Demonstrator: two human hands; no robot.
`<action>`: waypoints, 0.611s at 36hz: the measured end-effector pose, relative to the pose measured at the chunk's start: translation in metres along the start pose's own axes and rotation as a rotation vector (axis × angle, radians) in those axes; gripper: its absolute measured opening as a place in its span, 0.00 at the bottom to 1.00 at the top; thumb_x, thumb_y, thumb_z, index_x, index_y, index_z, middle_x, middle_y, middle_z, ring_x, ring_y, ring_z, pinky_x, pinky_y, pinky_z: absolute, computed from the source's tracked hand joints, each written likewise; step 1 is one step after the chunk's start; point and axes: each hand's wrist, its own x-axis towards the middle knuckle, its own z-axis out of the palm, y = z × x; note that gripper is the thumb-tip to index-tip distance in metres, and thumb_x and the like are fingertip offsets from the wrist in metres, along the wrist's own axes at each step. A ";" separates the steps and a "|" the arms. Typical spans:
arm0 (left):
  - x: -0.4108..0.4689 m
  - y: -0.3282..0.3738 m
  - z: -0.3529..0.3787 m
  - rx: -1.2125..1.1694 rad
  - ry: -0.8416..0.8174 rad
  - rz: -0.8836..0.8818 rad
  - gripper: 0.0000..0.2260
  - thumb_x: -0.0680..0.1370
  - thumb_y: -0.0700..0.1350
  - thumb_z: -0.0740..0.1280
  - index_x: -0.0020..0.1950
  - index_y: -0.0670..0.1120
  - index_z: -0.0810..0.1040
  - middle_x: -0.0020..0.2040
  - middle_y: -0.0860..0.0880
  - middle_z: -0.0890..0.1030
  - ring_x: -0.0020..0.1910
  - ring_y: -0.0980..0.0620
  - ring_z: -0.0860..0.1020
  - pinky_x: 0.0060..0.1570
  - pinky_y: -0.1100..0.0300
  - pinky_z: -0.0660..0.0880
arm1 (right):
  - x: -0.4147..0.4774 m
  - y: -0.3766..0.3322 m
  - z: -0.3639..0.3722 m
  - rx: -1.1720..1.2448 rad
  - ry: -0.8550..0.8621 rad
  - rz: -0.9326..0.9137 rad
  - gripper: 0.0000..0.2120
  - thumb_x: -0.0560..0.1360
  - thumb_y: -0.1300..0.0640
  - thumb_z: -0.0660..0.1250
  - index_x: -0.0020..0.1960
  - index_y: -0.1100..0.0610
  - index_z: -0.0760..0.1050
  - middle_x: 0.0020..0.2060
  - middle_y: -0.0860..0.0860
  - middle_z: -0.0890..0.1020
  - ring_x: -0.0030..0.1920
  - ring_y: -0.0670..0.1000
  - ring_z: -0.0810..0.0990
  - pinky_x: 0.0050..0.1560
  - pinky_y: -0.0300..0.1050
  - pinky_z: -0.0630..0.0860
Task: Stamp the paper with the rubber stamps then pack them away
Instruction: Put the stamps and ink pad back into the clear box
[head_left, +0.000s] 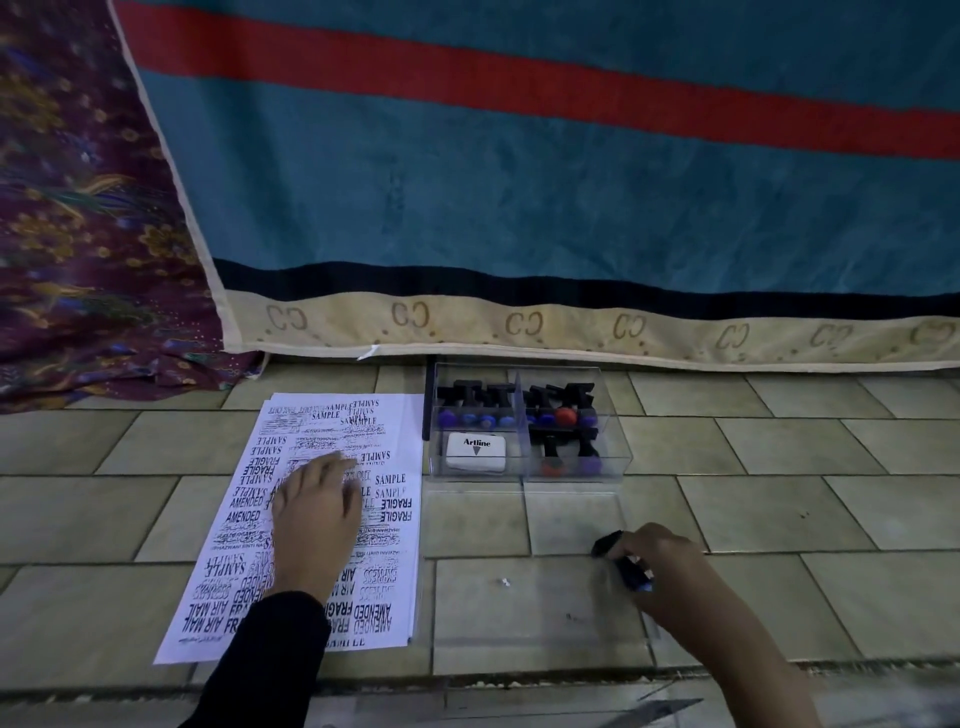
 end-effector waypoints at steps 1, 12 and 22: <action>0.000 0.000 0.000 0.008 -0.004 -0.001 0.14 0.80 0.46 0.63 0.65 0.47 0.77 0.68 0.48 0.74 0.67 0.44 0.68 0.67 0.48 0.59 | 0.001 -0.001 -0.002 -0.012 -0.020 0.002 0.12 0.75 0.63 0.65 0.57 0.56 0.78 0.56 0.54 0.77 0.54 0.50 0.77 0.53 0.35 0.72; 0.000 0.000 0.002 0.032 0.000 0.003 0.14 0.80 0.46 0.64 0.65 0.47 0.77 0.68 0.48 0.75 0.67 0.44 0.69 0.65 0.47 0.60 | 0.038 -0.028 -0.059 0.177 0.412 -0.121 0.11 0.71 0.63 0.72 0.52 0.55 0.81 0.47 0.48 0.78 0.42 0.46 0.79 0.44 0.31 0.74; 0.000 -0.003 0.004 0.026 0.010 0.007 0.13 0.80 0.47 0.64 0.64 0.48 0.77 0.67 0.49 0.75 0.66 0.45 0.69 0.64 0.48 0.61 | 0.109 -0.020 -0.045 0.021 0.290 -0.043 0.11 0.71 0.61 0.72 0.53 0.56 0.81 0.52 0.56 0.81 0.50 0.53 0.78 0.47 0.33 0.65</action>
